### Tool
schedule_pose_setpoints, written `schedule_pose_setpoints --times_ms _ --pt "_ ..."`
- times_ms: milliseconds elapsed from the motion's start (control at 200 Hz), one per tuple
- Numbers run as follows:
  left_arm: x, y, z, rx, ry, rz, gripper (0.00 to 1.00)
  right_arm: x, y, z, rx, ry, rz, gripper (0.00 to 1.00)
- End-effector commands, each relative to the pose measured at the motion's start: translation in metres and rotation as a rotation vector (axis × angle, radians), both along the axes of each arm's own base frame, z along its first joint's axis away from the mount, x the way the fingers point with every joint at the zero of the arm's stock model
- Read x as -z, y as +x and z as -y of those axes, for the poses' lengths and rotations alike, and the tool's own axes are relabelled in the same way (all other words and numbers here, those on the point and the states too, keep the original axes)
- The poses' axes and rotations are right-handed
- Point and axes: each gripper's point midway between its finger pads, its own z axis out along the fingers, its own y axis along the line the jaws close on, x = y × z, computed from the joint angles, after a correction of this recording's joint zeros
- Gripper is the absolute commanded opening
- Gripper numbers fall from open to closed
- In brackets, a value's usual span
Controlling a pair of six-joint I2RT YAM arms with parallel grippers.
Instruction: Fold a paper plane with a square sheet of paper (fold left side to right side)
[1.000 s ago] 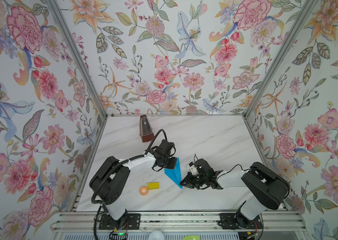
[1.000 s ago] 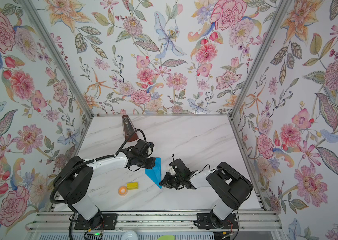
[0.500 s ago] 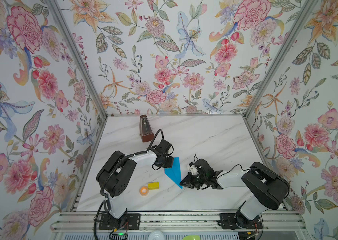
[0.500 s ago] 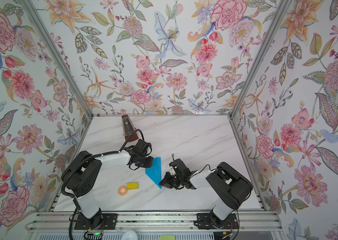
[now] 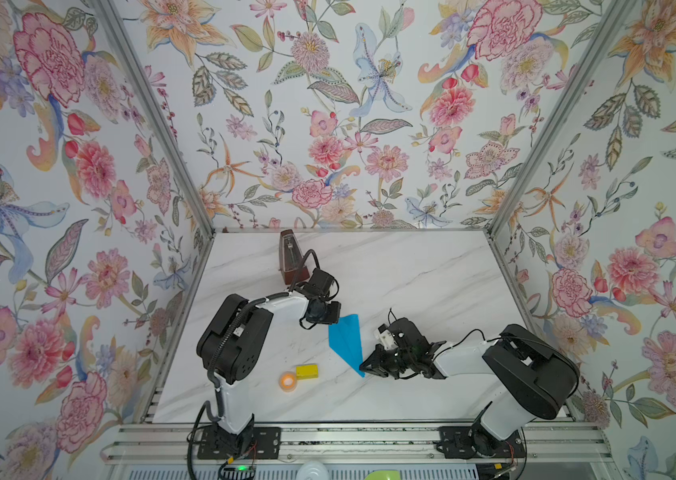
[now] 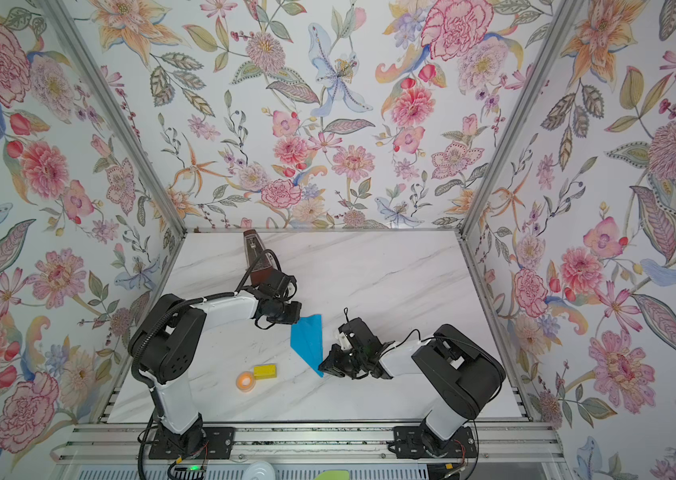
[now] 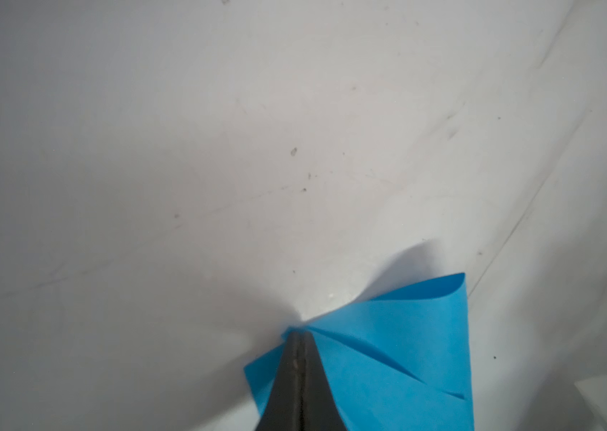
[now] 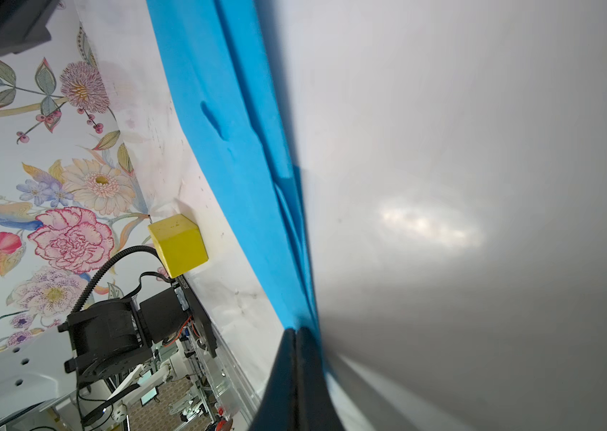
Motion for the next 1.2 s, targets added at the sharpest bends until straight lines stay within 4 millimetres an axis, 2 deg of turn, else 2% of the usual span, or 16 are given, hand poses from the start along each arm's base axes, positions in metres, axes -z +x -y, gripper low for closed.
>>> schedule_pose_setpoints --times_ms 0,85,175,265,375,575,741,906,1191 --pt "0.028 -0.005 -0.036 -0.033 0.14 -0.062 0.0 0.045 -0.03 0.035 0.011 -0.178 -0.128 0.0" --pt "0.007 -0.003 -0.034 -0.024 0.117 -0.021 0.0 0.045 -0.03 0.034 0.01 -0.178 -0.13 0.0" --pt "-0.023 -0.01 -0.022 0.019 0.062 0.035 0.0 0.046 -0.03 0.034 0.01 -0.178 -0.131 0.0" --pt "-0.046 -0.026 -0.005 0.081 0.041 0.066 0.0 0.047 -0.03 0.034 0.009 -0.176 -0.134 0.0" --pt "-0.057 -0.054 0.01 0.137 0.057 0.067 0.0 0.048 -0.03 0.034 0.011 -0.176 -0.136 0.0" --pt "-0.054 -0.106 0.048 0.204 -0.019 0.021 0.0 0.047 -0.027 0.031 0.018 -0.169 -0.133 0.0" --pt "-0.035 -0.136 0.07 0.259 -0.075 -0.049 0.0 0.047 -0.029 0.031 0.013 -0.171 -0.135 0.0" --pt "-0.013 -0.145 0.068 0.266 -0.039 -0.092 0.0 0.048 -0.03 0.031 0.012 -0.173 -0.138 0.0" --pt "0.0 -0.152 0.072 0.299 -0.046 -0.133 0.0 0.049 -0.03 0.031 0.012 -0.175 -0.139 0.0"
